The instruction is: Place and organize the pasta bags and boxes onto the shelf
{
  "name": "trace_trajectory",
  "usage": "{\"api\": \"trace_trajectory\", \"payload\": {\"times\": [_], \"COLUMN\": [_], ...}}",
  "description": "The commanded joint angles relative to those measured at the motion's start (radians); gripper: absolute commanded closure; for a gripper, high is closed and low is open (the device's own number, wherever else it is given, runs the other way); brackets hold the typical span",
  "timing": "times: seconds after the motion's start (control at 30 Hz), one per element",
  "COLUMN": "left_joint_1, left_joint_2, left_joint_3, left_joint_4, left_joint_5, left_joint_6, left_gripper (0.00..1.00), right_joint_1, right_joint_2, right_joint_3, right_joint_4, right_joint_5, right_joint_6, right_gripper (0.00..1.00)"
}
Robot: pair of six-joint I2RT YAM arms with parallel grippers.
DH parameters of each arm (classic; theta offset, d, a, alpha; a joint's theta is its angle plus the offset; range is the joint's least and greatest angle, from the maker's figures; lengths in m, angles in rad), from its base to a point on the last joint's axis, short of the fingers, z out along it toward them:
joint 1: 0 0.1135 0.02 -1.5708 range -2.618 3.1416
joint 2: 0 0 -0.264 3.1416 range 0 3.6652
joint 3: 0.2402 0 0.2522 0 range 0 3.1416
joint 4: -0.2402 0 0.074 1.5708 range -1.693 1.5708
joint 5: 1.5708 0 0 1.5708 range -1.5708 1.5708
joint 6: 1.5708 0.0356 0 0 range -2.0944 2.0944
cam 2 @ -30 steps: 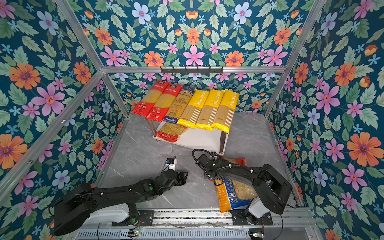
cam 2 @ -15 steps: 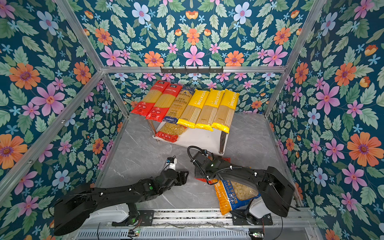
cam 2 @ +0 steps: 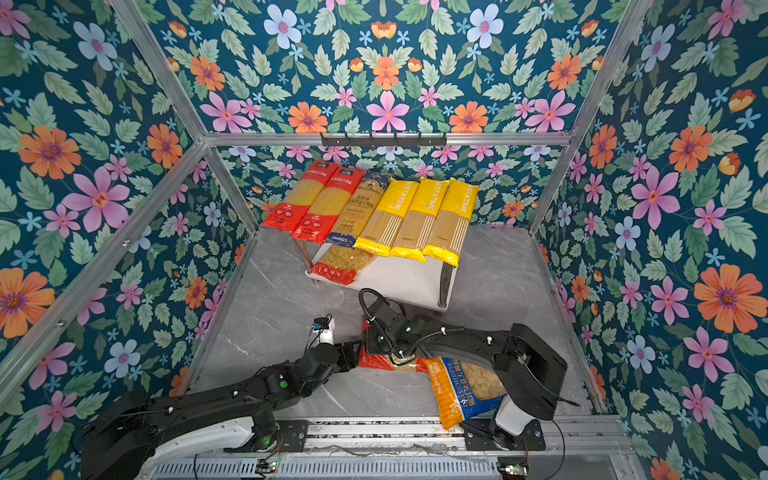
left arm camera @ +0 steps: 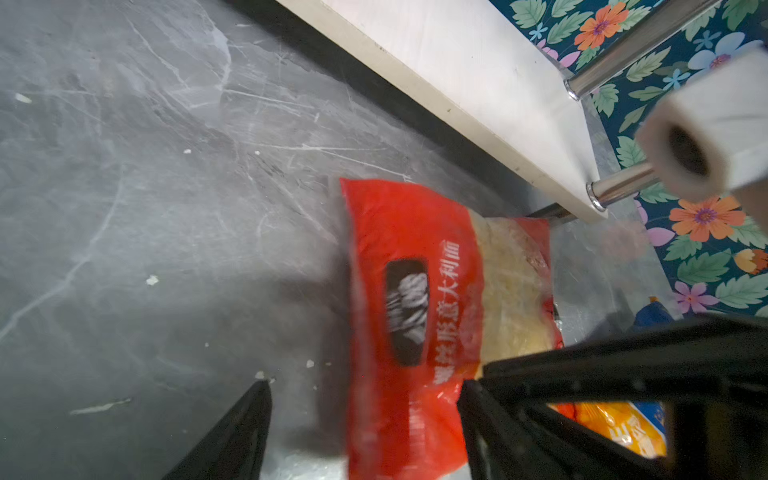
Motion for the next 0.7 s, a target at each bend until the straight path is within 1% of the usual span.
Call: {"api": "trace_trajectory", "payload": {"times": [0.0,0.07,0.17,0.23,0.33,0.43,0.53,0.63,0.67], "left_joint_1": [0.007,0.014,0.02,0.022,0.022,0.022,0.022,0.022,0.022], "left_joint_2": [0.009,0.031,0.076,0.121,0.203,0.259,0.256,0.23,0.219], "left_joint_3": [0.008,0.016,0.027,0.038,0.047,0.059,0.059,0.042,0.033], "left_joint_4": [0.002,0.022,0.073,0.103,0.161,0.179,0.168,0.15,0.145], "left_joint_5": [0.002,0.027,0.067,0.094,0.137,0.166,0.163,0.148,0.139], "left_joint_6": [0.016,0.03,0.053,0.061,0.059,0.05,0.049,0.045,0.04], "left_gripper": [0.25,0.24,0.22,0.22,0.22,0.23,0.24,0.24,0.24], "right_joint_1": [-0.001,-0.018,-0.062,-0.096,-0.129,-0.139,-0.134,-0.113,-0.104], "right_joint_2": [-0.052,-0.096,-0.144,-0.158,-0.163,-0.123,-0.036,0.059,0.115], "right_joint_3": [-0.024,-0.061,-0.124,-0.162,-0.208,-0.197,-0.131,-0.033,0.009], "right_joint_4": [-0.085,-0.128,-0.18,-0.196,-0.156,-0.084,-0.023,-0.011,-0.008], "right_joint_5": [0.076,0.116,0.14,0.147,0.161,0.137,0.077,0.061,0.058], "right_joint_6": [0.003,-0.001,0.003,0.013,0.019,0.013,-0.013,-0.045,-0.057], "right_gripper": [0.69,0.61,0.51,0.47,0.46,0.46,0.47,0.48,0.49]}}
